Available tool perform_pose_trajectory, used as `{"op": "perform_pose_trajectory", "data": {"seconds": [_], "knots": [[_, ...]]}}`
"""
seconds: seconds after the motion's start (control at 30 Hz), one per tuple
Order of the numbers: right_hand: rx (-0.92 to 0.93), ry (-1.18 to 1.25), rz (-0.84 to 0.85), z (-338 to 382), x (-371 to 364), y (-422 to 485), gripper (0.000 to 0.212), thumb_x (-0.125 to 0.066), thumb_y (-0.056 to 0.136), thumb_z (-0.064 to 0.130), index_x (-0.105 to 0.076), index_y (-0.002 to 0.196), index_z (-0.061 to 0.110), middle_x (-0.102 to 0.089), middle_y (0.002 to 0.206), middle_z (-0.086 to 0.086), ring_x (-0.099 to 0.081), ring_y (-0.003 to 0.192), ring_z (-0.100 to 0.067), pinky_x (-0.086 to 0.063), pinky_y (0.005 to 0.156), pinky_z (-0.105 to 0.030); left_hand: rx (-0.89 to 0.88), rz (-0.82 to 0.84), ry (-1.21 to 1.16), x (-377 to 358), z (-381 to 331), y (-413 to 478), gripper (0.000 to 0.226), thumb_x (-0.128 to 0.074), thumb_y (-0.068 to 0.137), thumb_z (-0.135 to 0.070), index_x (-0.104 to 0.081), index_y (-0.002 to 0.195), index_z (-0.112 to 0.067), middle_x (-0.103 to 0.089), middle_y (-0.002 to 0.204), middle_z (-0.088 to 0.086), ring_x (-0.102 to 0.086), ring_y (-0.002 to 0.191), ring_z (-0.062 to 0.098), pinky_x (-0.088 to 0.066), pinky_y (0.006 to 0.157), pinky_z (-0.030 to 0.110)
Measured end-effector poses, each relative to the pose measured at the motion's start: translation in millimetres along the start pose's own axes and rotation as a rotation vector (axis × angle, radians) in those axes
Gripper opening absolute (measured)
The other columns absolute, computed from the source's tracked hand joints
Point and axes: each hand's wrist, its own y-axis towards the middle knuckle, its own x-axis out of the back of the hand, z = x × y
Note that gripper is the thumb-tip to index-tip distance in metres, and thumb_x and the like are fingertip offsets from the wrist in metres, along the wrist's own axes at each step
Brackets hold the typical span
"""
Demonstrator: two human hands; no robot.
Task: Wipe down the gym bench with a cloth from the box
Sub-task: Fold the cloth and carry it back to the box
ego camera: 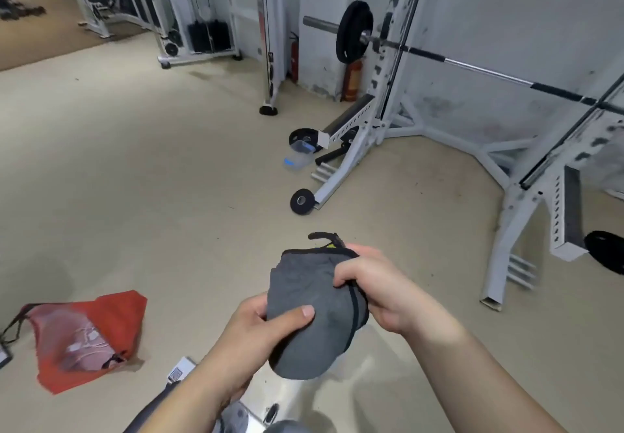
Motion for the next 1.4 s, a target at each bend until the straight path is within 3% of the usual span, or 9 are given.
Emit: {"op": "perform_pose_trajectory", "data": {"seconds": [0.2, 0.27, 0.37, 0.43, 0.53, 0.8, 1.0, 1.17, 1.4], "knots": [[0.011, -0.014, -0.021, 28, 22, 85, 0.030, -0.060, 0.090, -0.005, -0.079, 0.108, 0.009, -0.080, 0.112, -0.018, -0.077, 0.098, -0.026, -0.059, 0.096, -0.047, 0.021, -0.092, -0.071, 10, -39, 79, 0.018, -0.069, 0.091, -0.016, -0.078, 0.107, -0.014, -0.080, 0.106, 0.011, -0.075, 0.100, 0.028, -0.054, 0.081, 0.036], [-0.061, -0.061, 0.030, 35, 22, 125, 0.023, -0.065, 0.098, 0.017, -0.076, 0.119, 0.014, -0.081, 0.113, -0.008, -0.077, 0.107, -0.026, -0.061, 0.096, -0.045, 0.010, -0.121, -0.109, 23, -55, 112, 0.021, -0.068, 0.092, -0.016, -0.077, 0.110, -0.011, -0.079, 0.108, 0.013, -0.075, 0.102, 0.031, -0.056, 0.086, 0.040], [-0.223, -0.003, 0.187, 51, 13, 191, 0.048, -0.059, 0.100, 0.056, -0.073, 0.129, 0.020, -0.079, 0.123, -0.006, -0.074, 0.117, -0.027, -0.057, 0.104, -0.051, 0.007, -0.172, -0.161, 56, -82, 171, 0.021, -0.067, 0.092, -0.018, -0.077, 0.108, -0.010, -0.078, 0.110, 0.017, -0.074, 0.103, 0.033, -0.056, 0.090, 0.043], [-0.225, 0.074, 0.275, 70, 6, 239, 0.051, -0.050, 0.100, 0.064, -0.072, 0.133, 0.031, -0.075, 0.132, -0.002, -0.069, 0.125, -0.023, -0.049, 0.112, -0.051, 0.013, -0.194, -0.202, 82, -103, 216, 0.022, -0.066, 0.092, -0.019, -0.077, 0.110, -0.010, -0.077, 0.112, 0.017, -0.072, 0.107, 0.036, -0.052, 0.096, 0.048], [-0.169, 0.175, 0.209, 115, -6, 322, 0.046, -0.051, 0.103, 0.057, -0.073, 0.132, 0.029, -0.073, 0.135, -0.002, -0.067, 0.128, -0.020, -0.045, 0.116, -0.050, 0.016, -0.181, -0.228, 125, -144, 286, 0.026, -0.063, 0.094, -0.019, -0.073, 0.117, -0.011, -0.077, 0.115, 0.014, -0.071, 0.109, 0.034, -0.051, 0.098, 0.048], [-0.087, 0.108, 0.011, 253, -4, 487, 0.043, -0.061, 0.101, 0.048, -0.073, 0.126, 0.015, -0.079, 0.121, -0.002, -0.075, 0.114, -0.019, -0.056, 0.097, -0.036, 0.110, -0.127, -0.057, 209, -259, 457, 0.028, -0.059, 0.096, -0.016, -0.069, 0.120, -0.027, -0.077, 0.115, 0.003, -0.072, 0.108, 0.024, -0.055, 0.090, 0.044], [-0.088, 0.169, -0.080, 317, 40, 610, 0.023, -0.073, 0.096, 0.016, -0.074, 0.119, 0.018, -0.082, 0.111, -0.004, -0.079, 0.101, -0.021, -0.061, 0.084, -0.036, 0.193, -0.043, 0.108, 242, -323, 617, 0.029, -0.054, 0.097, -0.010, -0.074, 0.116, -0.020, -0.080, 0.107, 0.005, -0.076, 0.091, 0.019, -0.062, 0.086, 0.047], [-0.114, 0.170, -0.187, 357, 78, 738, 0.022, -0.074, 0.095, 0.017, -0.075, 0.117, 0.020, -0.083, 0.106, -0.003, -0.079, 0.100, -0.023, -0.062, 0.085, -0.038, 0.231, 0.016, 0.175, 260, -372, 757, 0.028, -0.056, 0.095, -0.010, -0.075, 0.112, -0.021, -0.078, 0.107, 0.009, -0.074, 0.085, 0.021, -0.063, 0.080, 0.043], [-0.213, 0.233, -0.309, 434, 101, 872, 0.018, -0.082, 0.087, 0.019, -0.078, 0.103, 0.011, -0.084, 0.095, -0.004, -0.077, 0.094, -0.024, -0.059, 0.079, -0.036, 0.285, -0.111, 0.230, 296, -445, 912, 0.019, -0.065, 0.089, -0.012, -0.072, 0.105, -0.017, -0.076, 0.104, 0.013, -0.076, 0.086, 0.029, -0.064, 0.068, 0.040]]}}
